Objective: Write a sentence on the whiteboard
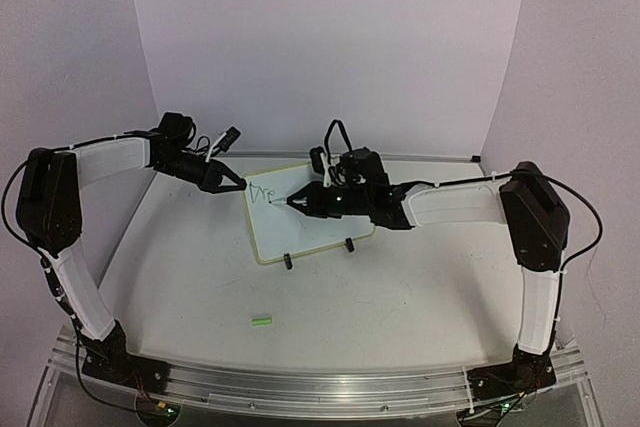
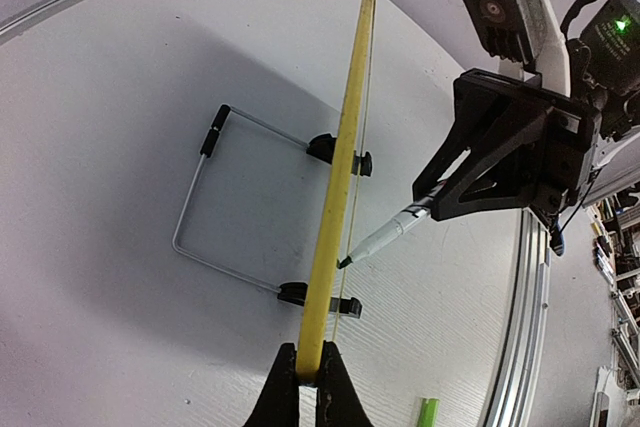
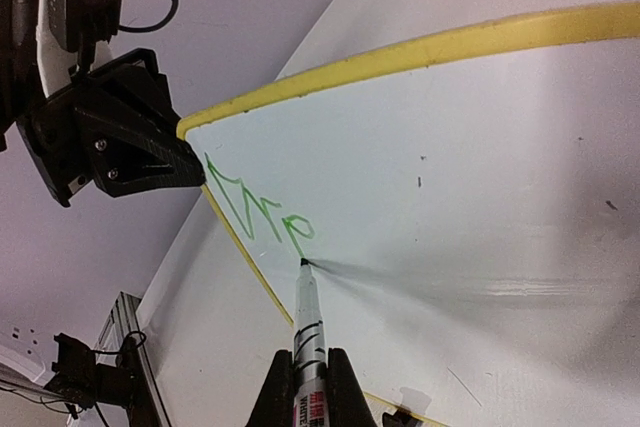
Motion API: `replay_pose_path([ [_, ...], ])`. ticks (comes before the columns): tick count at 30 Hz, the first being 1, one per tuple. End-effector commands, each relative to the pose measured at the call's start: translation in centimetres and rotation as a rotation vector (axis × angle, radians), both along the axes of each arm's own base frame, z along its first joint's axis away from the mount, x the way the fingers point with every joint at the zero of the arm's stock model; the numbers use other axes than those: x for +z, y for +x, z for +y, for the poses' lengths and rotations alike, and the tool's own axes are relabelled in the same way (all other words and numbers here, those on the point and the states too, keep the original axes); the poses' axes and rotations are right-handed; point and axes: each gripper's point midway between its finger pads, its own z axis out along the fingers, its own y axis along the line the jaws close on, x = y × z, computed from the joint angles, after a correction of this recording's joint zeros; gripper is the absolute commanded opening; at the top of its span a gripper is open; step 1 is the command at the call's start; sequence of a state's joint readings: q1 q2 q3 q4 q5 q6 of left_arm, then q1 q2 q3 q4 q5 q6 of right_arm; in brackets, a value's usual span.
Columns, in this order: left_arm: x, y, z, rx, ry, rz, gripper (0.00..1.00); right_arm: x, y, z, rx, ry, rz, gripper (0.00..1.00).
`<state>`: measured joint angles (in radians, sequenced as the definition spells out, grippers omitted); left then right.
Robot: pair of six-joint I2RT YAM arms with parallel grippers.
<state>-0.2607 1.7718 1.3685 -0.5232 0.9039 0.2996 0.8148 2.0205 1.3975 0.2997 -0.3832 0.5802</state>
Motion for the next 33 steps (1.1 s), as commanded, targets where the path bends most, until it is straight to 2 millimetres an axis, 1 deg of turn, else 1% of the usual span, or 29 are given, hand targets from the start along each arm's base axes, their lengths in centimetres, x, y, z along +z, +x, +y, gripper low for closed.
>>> replay_pose_path([
  [1, -0.4, -0.5, -0.2, -0.009, 0.051, -0.005, 0.00, 0.8, 1.2, -1.4, -0.082, -0.007, -0.029, 0.00],
  [6, -0.4, -0.5, -0.2, -0.010, 0.052, -0.006, 0.00, 2.7, 1.6, -2.2, -0.134, 0.013, -0.072, 0.00],
  [9, -0.4, -0.5, -0.2, -0.010, 0.052, -0.007, 0.00, 3.7, 1.6, -2.4, -0.139, 0.030, -0.088, 0.00],
  [12, -0.3, -0.4, -0.2, -0.010, 0.050, -0.007, 0.00, 4.5, 1.1, -2.3, -0.118, 0.051, -0.099, 0.00],
  [15, -0.3, -0.5, -0.2, -0.011, 0.050, -0.009, 0.00, 5.5, 0.3, -2.2, -0.076, 0.086, -0.111, 0.00],
  [17, -0.3, -0.5, -0.2, -0.010, 0.050, -0.006, 0.00, 5.9, 0.0, -2.2, -0.064, 0.098, -0.114, 0.00],
  [27, -0.3, -0.5, -0.2, -0.011, 0.053, -0.009, 0.00, 5.3, 1.0, -2.7, -0.071, 0.110, -0.088, 0.00],
  [33, -0.4, -0.5, -0.2, -0.010, 0.055, -0.008, 0.00, 4.8, 1.8, -2.4, -0.078, 0.113, -0.073, 0.00],
])
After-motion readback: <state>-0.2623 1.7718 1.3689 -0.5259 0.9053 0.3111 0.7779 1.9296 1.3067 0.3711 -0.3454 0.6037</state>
